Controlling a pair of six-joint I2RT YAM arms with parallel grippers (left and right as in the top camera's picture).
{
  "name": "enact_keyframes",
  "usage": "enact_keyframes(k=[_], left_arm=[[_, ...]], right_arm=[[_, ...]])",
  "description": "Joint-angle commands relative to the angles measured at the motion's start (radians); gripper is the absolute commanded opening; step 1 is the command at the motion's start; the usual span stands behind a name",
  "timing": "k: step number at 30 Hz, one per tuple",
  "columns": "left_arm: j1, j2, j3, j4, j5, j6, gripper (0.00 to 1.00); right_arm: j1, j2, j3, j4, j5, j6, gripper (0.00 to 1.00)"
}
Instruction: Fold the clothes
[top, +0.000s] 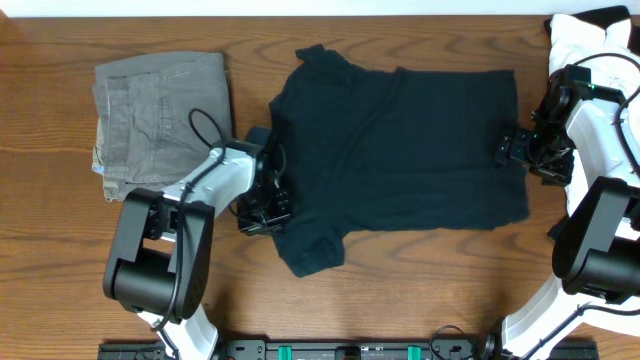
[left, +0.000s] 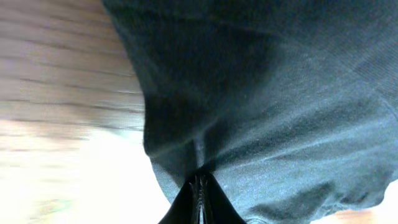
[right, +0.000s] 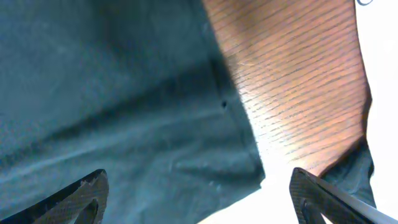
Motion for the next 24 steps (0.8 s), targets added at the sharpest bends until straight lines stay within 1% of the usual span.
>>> enact_keyframes(k=[1, 7, 12, 16, 18, 21, 24], left_arm=[[0.015, 0.031, -0.008, 0.002, -0.128, 0.037, 0.06], [0.005, 0.023, -0.003, 0.0, -0.116, 0.04, 0.06], [0.0, -0.048, 0.006, 0.005, -0.116, 0.05, 0.06], [0.0, -0.158, 0.023, 0.01, -0.116, 0.051, 0.05], [0.0, -0.225, 0.023, 0.026, -0.116, 0.05, 0.06], [0.0, -0.296, 0.023, 0.044, -0.117, 0.05, 0.06], [0.0, -0.324, 0.023, 0.06, -0.116, 0.049, 0.06]], right_arm=[[0.006, -0.004, -0.006, -0.001, -0.004, -0.011, 0.91], [0.005, -0.004, -0.01, -0.073, -0.002, 0.058, 0.89], [0.002, -0.004, -0.05, -0.129, 0.041, 0.134, 0.89], [0.002, -0.004, -0.128, -0.093, 0.041, 0.166, 0.89], [0.002, -0.004, -0.175, -0.059, 0.007, 0.166, 0.9], [0.002, -0.004, -0.22, -0.028, -0.05, 0.161, 0.86], [0.003, -0.004, -0.253, -0.005, -0.06, 0.163, 0.83]])
